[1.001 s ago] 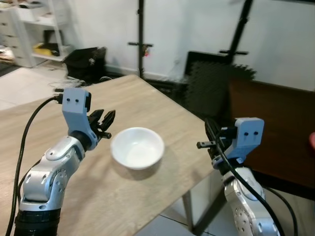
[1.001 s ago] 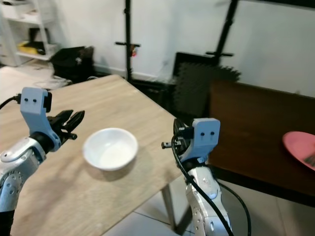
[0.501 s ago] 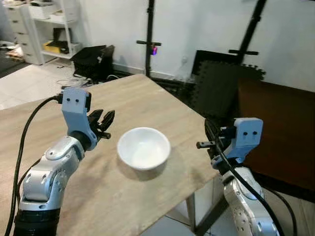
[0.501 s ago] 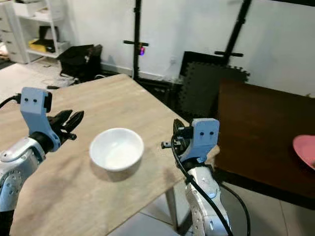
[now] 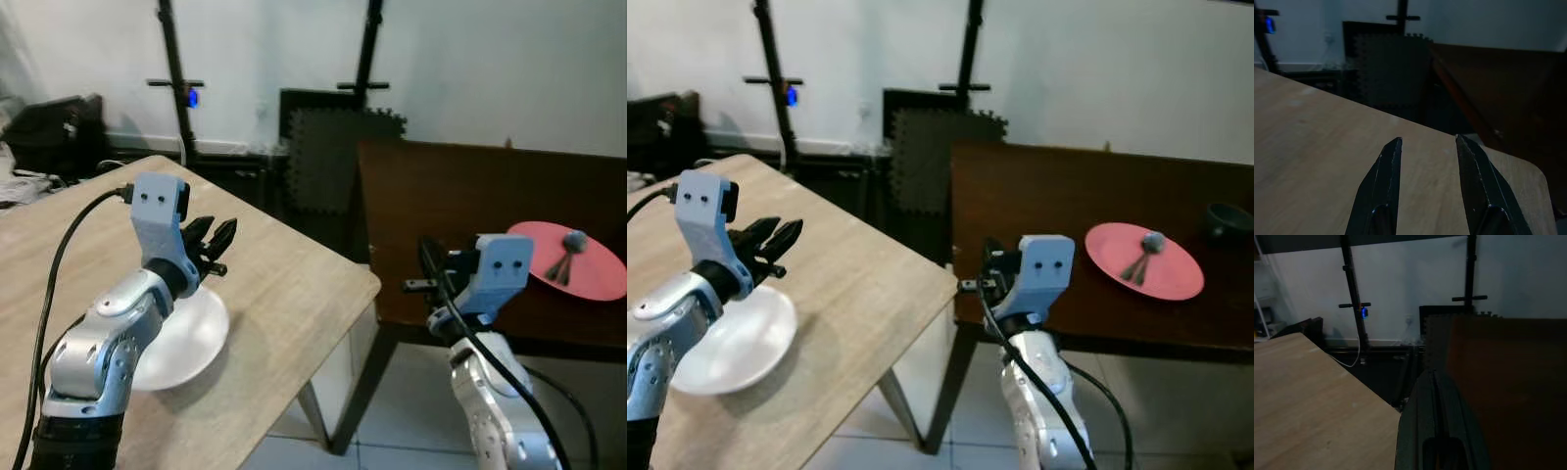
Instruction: Setting the table
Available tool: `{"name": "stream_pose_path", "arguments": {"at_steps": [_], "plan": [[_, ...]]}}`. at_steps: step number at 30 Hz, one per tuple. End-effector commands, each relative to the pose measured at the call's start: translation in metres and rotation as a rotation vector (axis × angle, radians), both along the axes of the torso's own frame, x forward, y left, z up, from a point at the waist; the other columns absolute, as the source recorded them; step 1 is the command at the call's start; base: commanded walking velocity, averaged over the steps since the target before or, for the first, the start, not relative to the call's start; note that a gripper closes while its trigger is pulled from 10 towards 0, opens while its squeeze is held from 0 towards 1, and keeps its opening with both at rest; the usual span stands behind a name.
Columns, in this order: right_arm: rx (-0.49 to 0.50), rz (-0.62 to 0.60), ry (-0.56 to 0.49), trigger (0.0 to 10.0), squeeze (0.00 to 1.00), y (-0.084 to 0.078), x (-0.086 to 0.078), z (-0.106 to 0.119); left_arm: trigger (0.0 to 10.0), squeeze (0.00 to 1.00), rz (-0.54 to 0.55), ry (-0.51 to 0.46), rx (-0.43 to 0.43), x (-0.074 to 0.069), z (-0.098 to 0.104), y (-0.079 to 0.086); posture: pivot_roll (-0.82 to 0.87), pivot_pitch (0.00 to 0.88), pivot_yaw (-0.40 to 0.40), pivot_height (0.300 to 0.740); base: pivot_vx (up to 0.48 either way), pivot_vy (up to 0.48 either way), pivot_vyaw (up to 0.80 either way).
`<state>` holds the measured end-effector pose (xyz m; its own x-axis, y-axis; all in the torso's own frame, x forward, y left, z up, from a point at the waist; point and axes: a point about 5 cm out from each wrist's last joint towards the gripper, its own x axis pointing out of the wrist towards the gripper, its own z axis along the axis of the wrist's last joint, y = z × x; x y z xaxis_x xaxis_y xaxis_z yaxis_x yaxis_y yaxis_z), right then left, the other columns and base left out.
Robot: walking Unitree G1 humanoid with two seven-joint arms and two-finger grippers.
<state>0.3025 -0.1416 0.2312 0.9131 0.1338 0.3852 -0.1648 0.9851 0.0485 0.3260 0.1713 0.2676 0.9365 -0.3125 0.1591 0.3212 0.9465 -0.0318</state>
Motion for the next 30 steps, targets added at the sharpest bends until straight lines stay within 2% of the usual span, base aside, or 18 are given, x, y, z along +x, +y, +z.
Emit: {"name": "stream_pose_path", "arguments": {"at_steps": [1, 26, 30], "plan": [[-0.006, -0.019, 0.024, 10.0, 0.0, -0.0054, 0.0, -0.0048, 10.0, 0.0, -0.012, 0.013, 0.012, 0.0, -0.0033, -0.0032, 0.04, 0.043, 0.013, 0.74, 0.0, 0.0, -0.8], [-0.021, -0.022, 0.018, 10.0, 0.0, -0.0055, 0.0007, -0.0035, 10.0, 0.0, -0.023, 0.008, 0.006, 0.0019, -0.0041, -0.0043, 0.04, 0.041, 0.012, 0.74, 0.0, 0.0, -0.8], [-0.026, -0.027, 0.011, 10.0, 0.0, -0.0058, 0.0001, -0.0029, 10.0, 0.0, -0.015, 0.023, -0.025, 0.0026, -0.005, -0.0023, 0.04, 0.043, 0.012, 0.74, -0.212, 0.293, -0.15]]}}
